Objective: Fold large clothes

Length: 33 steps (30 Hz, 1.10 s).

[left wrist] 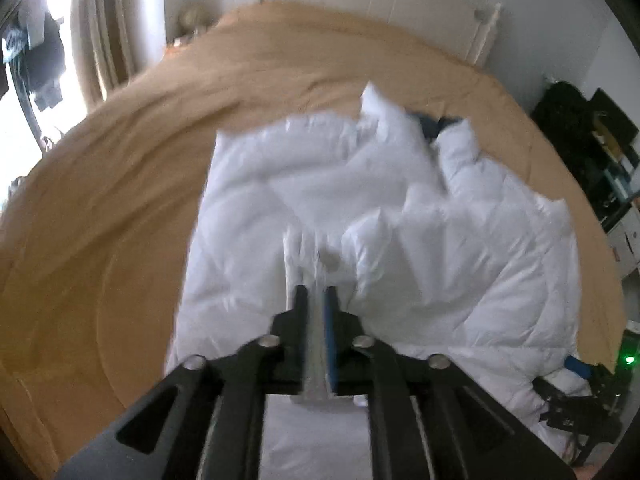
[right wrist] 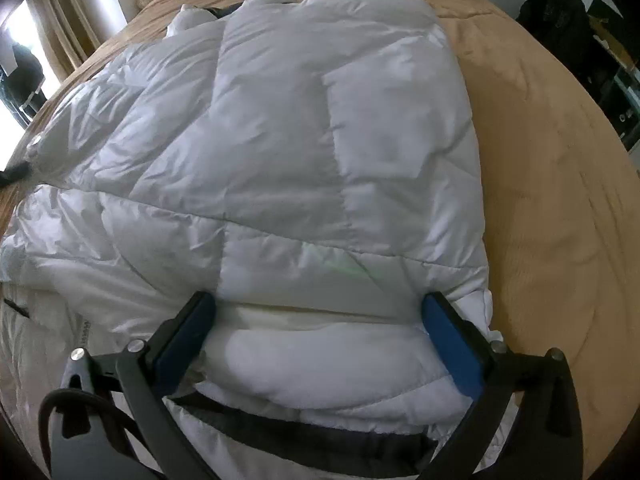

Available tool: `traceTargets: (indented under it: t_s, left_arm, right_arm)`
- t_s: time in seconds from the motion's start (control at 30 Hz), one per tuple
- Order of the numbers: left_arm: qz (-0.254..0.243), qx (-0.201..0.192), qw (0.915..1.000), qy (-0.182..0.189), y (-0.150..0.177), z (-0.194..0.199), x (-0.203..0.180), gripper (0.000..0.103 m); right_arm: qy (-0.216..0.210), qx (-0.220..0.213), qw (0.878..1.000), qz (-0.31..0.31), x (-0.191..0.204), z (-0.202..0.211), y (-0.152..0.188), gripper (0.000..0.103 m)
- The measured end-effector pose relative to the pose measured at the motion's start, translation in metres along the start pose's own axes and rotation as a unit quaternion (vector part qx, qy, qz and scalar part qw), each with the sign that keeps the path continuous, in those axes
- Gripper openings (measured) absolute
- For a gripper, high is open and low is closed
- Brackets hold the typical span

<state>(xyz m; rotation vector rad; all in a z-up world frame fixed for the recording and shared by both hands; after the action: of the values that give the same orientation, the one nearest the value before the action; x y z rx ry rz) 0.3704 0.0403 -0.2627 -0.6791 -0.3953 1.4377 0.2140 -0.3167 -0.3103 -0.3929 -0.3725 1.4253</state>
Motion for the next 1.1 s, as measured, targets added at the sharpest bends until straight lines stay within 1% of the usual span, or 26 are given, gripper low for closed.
traceTargets:
  t_s: [0.03, 0.07, 0.1, 0.13, 0.17, 0.2, 0.23, 0.27, 0.3, 0.33, 0.37, 0.43, 0.5, 0.57, 0.6, 0.67, 0.73, 0.83, 0.9, 0.97, 1.0, 1.03, 1.07, 1.1]
  left_arm:
    - [-0.004, -0.004, 0.9999, 0.013, -0.004, 0.001, -0.006, 0.041]
    - [-0.012, -0.007, 0.9994, 0.030, -0.007, -0.001, -0.017, 0.054]
    - [-0.023, -0.007, 0.9985, 0.050, -0.010, -0.008, -0.030, 0.073]
    - [-0.030, -0.007, 0.9981, 0.054, -0.011, -0.014, -0.037, 0.075]
    - [-0.042, 0.000, 0.9979, 0.048, -0.010, -0.027, -0.044, 0.075]
    - [-0.046, 0.013, 0.9983, 0.032, -0.009, -0.043, -0.043, 0.075]
    - [-0.043, 0.027, 0.9987, 0.011, -0.007, -0.056, -0.036, 0.075]
    - [-0.038, 0.043, 0.9982, -0.017, -0.005, -0.070, -0.025, 0.075]
    - [-0.022, 0.055, 0.9981, -0.017, -0.004, -0.083, -0.011, 0.077]
    - [-0.007, 0.060, 0.9980, -0.020, -0.005, -0.085, 0.003, 0.082]
    - [0.004, 0.058, 0.9980, -0.024, -0.007, -0.082, 0.012, 0.082]
    - [0.036, 0.045, 0.9983, -0.007, -0.015, -0.060, 0.032, 0.082]
    - [0.039, 0.025, 0.9987, -0.022, -0.018, -0.033, 0.047, 0.081]
    - [0.025, 0.018, 0.9995, -0.006, -0.012, -0.010, 0.055, 0.081]
    - [0.022, 0.022, 0.9995, 0.002, -0.007, -0.003, 0.056, 0.082]
    - [0.006, 0.041, 0.9987, 0.029, 0.014, 0.014, 0.058, 0.082]
    - [-0.015, 0.068, 0.9963, 0.051, 0.049, 0.026, 0.062, 0.083]
    - [-0.029, 0.110, 0.9905, 0.077, 0.094, 0.040, 0.072, 0.084]
    - [-0.038, 0.126, 0.9880, 0.080, 0.122, 0.045, 0.079, 0.085]
    - [-0.040, 0.123, 0.9880, 0.084, 0.136, 0.052, 0.083, 0.085]
    - [-0.035, 0.123, 0.9874, 0.094, 0.139, 0.055, 0.083, 0.086]
    - [-0.030, 0.123, 0.9866, 0.103, 0.140, 0.057, 0.082, 0.092]
    - [-0.024, 0.126, 0.9845, 0.120, 0.140, 0.056, 0.079, 0.095]
    - [-0.019, 0.128, 0.9826, 0.133, 0.141, 0.056, 0.076, 0.101]
  right_arm:
    - [-0.001, -0.001, 1.000, -0.002, -0.001, -0.001, 0.001, 0.103]
    - [0.000, -0.001, 1.000, -0.003, 0.001, -0.005, 0.001, 0.103]
    - [0.002, 0.000, 1.000, -0.003, 0.002, -0.006, 0.000, 0.103]
    - [0.003, 0.001, 1.000, -0.003, 0.003, -0.006, 0.005, 0.103]
    - [0.004, 0.002, 1.000, -0.003, 0.003, -0.008, 0.004, 0.103]
    - [0.003, 0.002, 1.000, -0.004, 0.004, -0.008, 0.004, 0.103]
    - [0.002, 0.002, 1.000, -0.004, 0.008, -0.010, 0.004, 0.103]
    - [0.001, 0.002, 1.000, -0.004, 0.008, -0.008, 0.005, 0.103]
    - [0.000, 0.002, 1.000, -0.004, 0.007, -0.008, 0.004, 0.103]
    - [-0.002, 0.002, 1.000, -0.003, 0.004, -0.009, 0.003, 0.103]
    - [-0.004, 0.002, 1.000, -0.001, 0.002, -0.008, 0.002, 0.103]
    - [-0.006, 0.002, 1.000, -0.002, 0.000, -0.002, 0.001, 0.103]
    - [-0.011, -0.005, 1.000, -0.012, -0.005, 0.009, -0.002, 0.103]
    - [-0.014, -0.014, 0.999, -0.026, -0.015, 0.024, -0.005, 0.103]
    - [-0.016, -0.019, 0.999, -0.035, -0.023, 0.034, -0.006, 0.103]
    - [-0.015, -0.016, 0.999, -0.048, -0.036, 0.045, -0.003, 0.103]
    - [-0.025, -0.001, 0.998, -0.062, -0.052, 0.051, 0.005, 0.103]
    - [-0.040, 0.032, 0.996, -0.077, -0.071, 0.046, 0.027, 0.103]
    - [-0.053, 0.054, 0.993, -0.087, -0.081, 0.040, 0.047, 0.103]
    - [-0.083, 0.066, 0.989, -0.100, -0.083, 0.036, 0.063, 0.103]
    - [-0.104, 0.072, 0.986, -0.107, -0.083, 0.034, 0.070, 0.103]
    - [-0.122, 0.076, 0.983, -0.114, -0.082, 0.032, 0.076, 0.103]
    - [-0.137, 0.079, 0.980, -0.117, -0.079, 0.030, 0.080, 0.103]
    - [-0.156, 0.081, 0.977, -0.118, -0.075, 0.028, 0.083, 0.103]
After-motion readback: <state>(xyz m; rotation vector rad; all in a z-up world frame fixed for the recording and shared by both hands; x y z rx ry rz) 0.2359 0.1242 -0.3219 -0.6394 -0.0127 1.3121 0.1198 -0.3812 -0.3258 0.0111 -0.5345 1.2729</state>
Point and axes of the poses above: each gripper's, at about its wrist camera, not at the fingertips, and z roughly against the way its jaws point, x to its left, y to its underside, the point moved 7 cm from there along -z, roughly the way its jaws point, and after that the axes turned 4 degrees about -x, right-handed, at the moved point
